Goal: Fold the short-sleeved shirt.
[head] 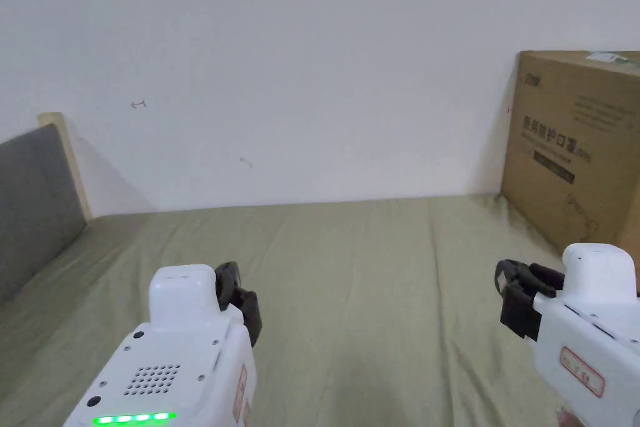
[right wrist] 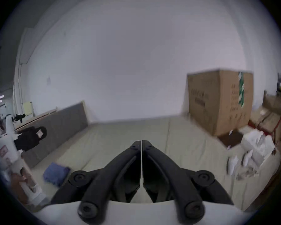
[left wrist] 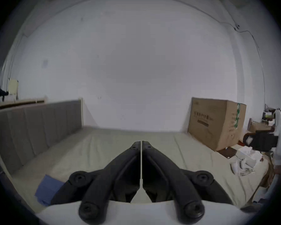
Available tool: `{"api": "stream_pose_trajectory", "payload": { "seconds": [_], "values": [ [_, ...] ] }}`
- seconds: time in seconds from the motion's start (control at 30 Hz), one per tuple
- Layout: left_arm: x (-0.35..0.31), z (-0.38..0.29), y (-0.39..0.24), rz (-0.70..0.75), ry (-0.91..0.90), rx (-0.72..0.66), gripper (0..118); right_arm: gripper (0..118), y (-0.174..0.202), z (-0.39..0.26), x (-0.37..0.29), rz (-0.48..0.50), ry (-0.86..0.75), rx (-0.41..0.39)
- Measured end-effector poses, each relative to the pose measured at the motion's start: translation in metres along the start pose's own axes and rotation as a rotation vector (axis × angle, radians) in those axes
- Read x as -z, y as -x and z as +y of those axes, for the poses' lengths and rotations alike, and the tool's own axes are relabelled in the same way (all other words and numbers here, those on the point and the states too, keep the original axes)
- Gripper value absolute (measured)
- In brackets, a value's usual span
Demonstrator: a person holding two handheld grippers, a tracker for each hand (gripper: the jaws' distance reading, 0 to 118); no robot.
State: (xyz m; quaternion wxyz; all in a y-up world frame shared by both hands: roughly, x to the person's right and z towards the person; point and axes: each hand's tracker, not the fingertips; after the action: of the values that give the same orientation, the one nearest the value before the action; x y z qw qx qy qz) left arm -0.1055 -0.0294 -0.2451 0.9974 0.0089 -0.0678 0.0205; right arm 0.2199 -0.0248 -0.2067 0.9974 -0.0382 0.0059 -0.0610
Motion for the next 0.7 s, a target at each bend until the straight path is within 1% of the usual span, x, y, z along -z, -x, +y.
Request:
{"api": "stream_pose_trajectory", "payload": {
  "seconds": [0.07,0.1,0.13,0.23,0.27,0.3,0.33,0.37,0.4,0.43,0.47,0.5,0.53,0.57,0.63,0.7],
  "values": [
    [-0.014,0.004,-0.012,0.051,-0.068,0.104,1,0,0.001,0.000,-0.008,-0.075,-0.100,-0.050],
    [-0.019,0.005,-0.017,0.067,-0.090,0.134,1,0,0.002,-0.002,-0.009,-0.100,-0.136,-0.063],
    [-0.024,0.007,-0.020,0.069,-0.109,0.144,1,0,0.002,-0.003,-0.009,-0.122,-0.152,-0.070],
    [-0.035,0.011,-0.028,0.074,-0.117,0.130,1,0,0.001,-0.005,-0.007,-0.135,-0.157,-0.061],
    [-0.035,0.013,-0.030,0.075,-0.116,0.127,1,3,0.002,-0.006,-0.007,-0.154,-0.158,-0.067],
    [-0.035,0.014,-0.031,0.073,-0.116,0.128,1,17,0.004,-0.007,-0.008,-0.172,-0.159,-0.078],
    [-0.035,0.015,-0.031,0.063,-0.114,0.128,4,38,0.006,-0.008,-0.010,-0.203,-0.163,-0.100],
    [-0.034,0.017,-0.031,0.049,-0.110,0.121,11,44,0.007,-0.009,-0.011,-0.214,-0.178,-0.114],
    [-0.033,0.018,-0.031,0.033,-0.108,0.110,24,46,0.008,-0.009,-0.013,-0.208,-0.187,-0.119],
    [-0.031,0.019,-0.031,0.030,-0.098,0.103,62,61,0.008,-0.008,-0.014,-0.204,-0.185,-0.125],
    [-0.029,0.020,-0.032,0.029,-0.081,0.094,94,77,0.009,-0.006,-0.014,-0.202,-0.178,-0.127],
    [-0.027,0.021,-0.031,0.029,-0.072,0.079,112,91,0.009,-0.006,-0.015,-0.199,-0.174,-0.124],
    [-0.030,0.019,-0.028,0.031,-0.086,0.066,116,106,0.009,-0.005,-0.015,-0.196,-0.168,-0.122],
    [-0.031,0.018,-0.028,0.035,-0.100,0.058,116,112,0.009,-0.005,-0.015,-0.184,-0.165,-0.116],
    [-0.029,0.019,-0.028,0.038,-0.094,0.066,116,118,0.010,-0.004,-0.016,-0.177,-0.166,-0.118],
    [-0.025,0.018,-0.027,0.048,-0.076,0.075,116,118,0.011,-0.003,-0.017,-0.178,-0.170,-0.133]
  ]
}}
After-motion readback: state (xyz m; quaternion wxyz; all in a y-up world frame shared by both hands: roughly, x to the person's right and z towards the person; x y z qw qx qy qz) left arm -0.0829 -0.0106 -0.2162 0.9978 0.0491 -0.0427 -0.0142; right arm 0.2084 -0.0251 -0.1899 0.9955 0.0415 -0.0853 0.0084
